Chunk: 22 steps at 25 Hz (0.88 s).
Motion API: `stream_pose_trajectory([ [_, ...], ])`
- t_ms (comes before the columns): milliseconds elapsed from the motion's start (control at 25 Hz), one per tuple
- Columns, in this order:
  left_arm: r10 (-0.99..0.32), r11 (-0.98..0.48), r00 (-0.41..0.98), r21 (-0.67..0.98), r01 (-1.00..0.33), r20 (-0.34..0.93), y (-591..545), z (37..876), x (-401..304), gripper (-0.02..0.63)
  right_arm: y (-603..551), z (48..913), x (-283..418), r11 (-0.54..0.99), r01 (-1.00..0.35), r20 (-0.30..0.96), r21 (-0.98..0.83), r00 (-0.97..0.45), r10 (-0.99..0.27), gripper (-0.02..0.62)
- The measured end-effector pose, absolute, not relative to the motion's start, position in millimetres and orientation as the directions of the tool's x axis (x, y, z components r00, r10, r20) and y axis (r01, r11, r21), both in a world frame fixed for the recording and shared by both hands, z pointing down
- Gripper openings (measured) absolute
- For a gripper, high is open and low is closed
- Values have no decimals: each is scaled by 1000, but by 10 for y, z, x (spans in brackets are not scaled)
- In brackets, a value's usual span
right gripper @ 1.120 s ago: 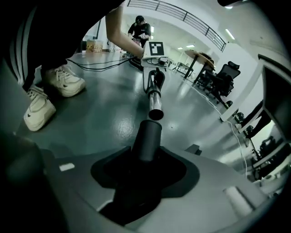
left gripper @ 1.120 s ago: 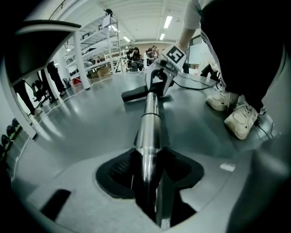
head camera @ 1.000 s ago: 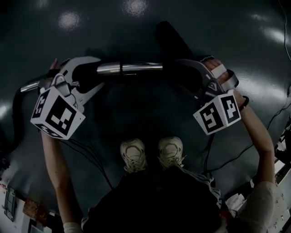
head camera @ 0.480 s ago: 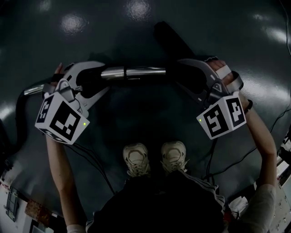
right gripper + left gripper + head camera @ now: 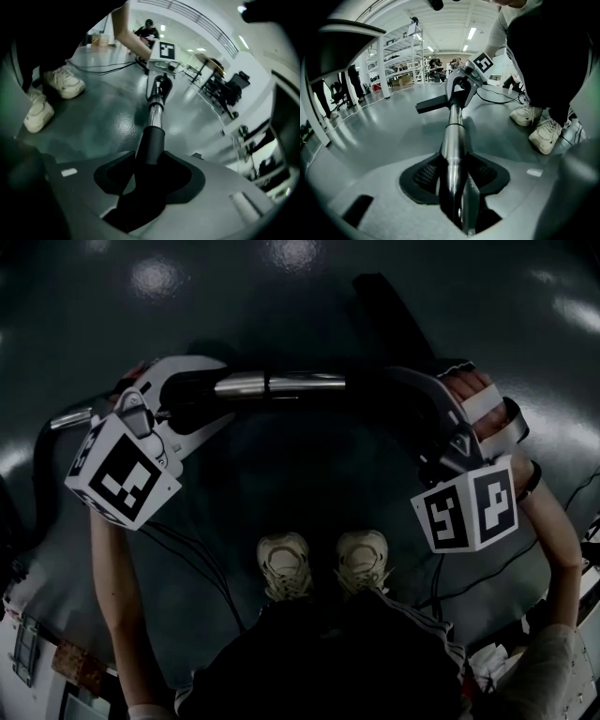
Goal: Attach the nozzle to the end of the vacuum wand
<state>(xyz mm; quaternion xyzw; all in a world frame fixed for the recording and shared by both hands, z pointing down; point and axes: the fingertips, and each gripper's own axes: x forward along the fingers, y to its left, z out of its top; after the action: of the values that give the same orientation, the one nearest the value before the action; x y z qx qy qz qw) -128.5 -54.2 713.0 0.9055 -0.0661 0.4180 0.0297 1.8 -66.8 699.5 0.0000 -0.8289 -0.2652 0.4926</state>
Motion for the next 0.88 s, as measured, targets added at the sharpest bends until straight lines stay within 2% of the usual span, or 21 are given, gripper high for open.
stream_pose_trajectory([
  [80, -91, -990, 641, 2, -143, 762, -538, 7140, -1210, 190, -644, 7044, -26, 763, 406, 822, 503, -497, -277, 220],
  [120, -101, -988, 636, -3, -154, 765, -542, 7141, -1183, 190, -642, 7061, -26, 772, 414, 828, 482, -504, -247, 222],
  [200, -125, -983, 632, -9, -184, 765, -544, 7129, -1121, 190, -665, 7061, 8, 851, 342, 833, 399, -523, -180, 199],
  [360, -167, -979, 655, -45, -199, 737, -548, 7120, -1017, 194, -677, 7128, 41, 855, 296, 829, 426, -506, -237, 202],
  [520, -160, -982, 691, -42, -184, 705, -557, 7017, -961, 189, -689, 7130, 5, 881, 230, 813, 413, -529, -243, 202],
  [600, -175, -976, 766, -8, -217, 619, -610, 6881, -860, 185, -693, 7160, 5, 893, 214, 813, 396, -533, -233, 205],
  [640, -215, -961, 822, 36, -274, 528, -689, 6747, -810, 157, -699, 7163, 7, 902, 198, 812, 383, -537, -227, 211],
  [680, -280, -933, 866, 94, -346, 415, -799, 6584, -780, 97, -706, 7147, 11, 916, 171, 809, 363, -545, -219, 219],
  [720, -354, -902, 882, 136, -410, 311, -920, 6427, -774, 75, -708, 7111, 17, 933, 132, 804, 335, -557, -210, 228],
  [760, -429, -873, 871, 139, -468, 238, -1038, 6298, -788, 57, -706, 7056, 22, 951, 82, 794, 299, -573, -200, 225],
  [800, -503, -842, 842, 110, -528, 194, -1148, 6194, -804, 10, -703, 6982, 23, 966, 23, 780, 259, -594, -195, 204],
  [880, -643, -756, 752, 38, -653, 145, -1320, 6028, -814, 3, -745, 6767, 14, 969, -121, 722, 216, -648, -242, 141],
])
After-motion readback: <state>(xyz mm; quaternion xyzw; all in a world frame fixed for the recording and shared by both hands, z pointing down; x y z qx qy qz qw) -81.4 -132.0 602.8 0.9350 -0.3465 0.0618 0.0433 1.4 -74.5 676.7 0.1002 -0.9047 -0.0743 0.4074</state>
